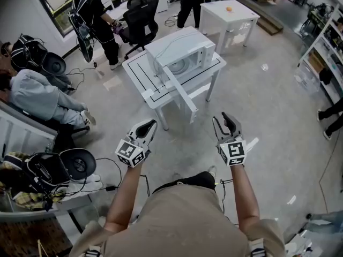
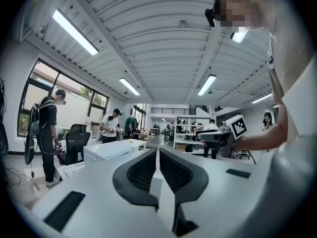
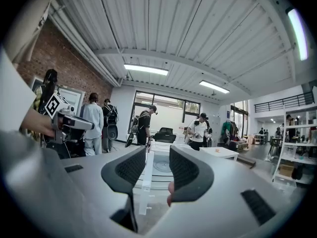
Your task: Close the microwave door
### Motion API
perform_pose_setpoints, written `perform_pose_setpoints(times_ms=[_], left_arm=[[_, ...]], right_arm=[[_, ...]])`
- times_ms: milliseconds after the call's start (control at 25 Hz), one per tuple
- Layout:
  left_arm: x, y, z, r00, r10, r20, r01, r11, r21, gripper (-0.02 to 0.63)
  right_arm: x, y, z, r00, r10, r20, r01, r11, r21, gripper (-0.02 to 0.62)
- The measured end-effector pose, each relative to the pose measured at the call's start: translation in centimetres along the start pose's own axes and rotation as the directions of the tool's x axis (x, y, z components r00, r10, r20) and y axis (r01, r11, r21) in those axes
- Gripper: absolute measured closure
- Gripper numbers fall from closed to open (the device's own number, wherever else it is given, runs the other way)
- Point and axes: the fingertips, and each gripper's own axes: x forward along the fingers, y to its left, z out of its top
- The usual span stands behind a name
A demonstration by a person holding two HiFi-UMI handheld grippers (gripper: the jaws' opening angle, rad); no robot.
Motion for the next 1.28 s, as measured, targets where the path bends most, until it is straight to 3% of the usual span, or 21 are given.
perform_pose_setpoints(times_ms=[160, 600, 960, 1120, 1280], left_arm=[[0.2, 0.0, 0.1, 1.000, -0.003, -0.001, 0.003, 1.000, 0.001, 0.597], [1.2, -0.5, -1.0, 0.999, -0.029, -0.017, 0.029, 1.000, 0.004, 0.595], [2.2, -0.4, -3.1, 0.999, -0.025, -0.046, 0.024, 1.000, -0.015, 0.595], [2.4, -0.6, -3.6, 0.998, -0.017, -0.055, 0.016, 1.000, -0.024, 0.595], [2.4, -0.3, -4.3, 0.997, -0.007, -0.074, 0.005, 1.000, -0.026, 0.595]], right_arm=[[0.6, 0.7, -0.7, 0.999, 0.030, -0.021, -0.029, 0.999, 0.031, 0.447], [5.0, 5.2, -4.8, 0.988, 0.103, -0.112, -0.107, 0.994, -0.037, 0.425], [9.5, 6.2, -9.4, 0.977, 0.079, -0.198, -0.101, 0.990, -0.101, 0.417], [11.3, 6.3, -12.8, 0.955, 0.059, -0.290, -0.101, 0.986, -0.131, 0.419], [13.1, 6.3, -15.5, 0.945, 0.034, -0.324, -0.085, 0.986, -0.143, 0.419]])
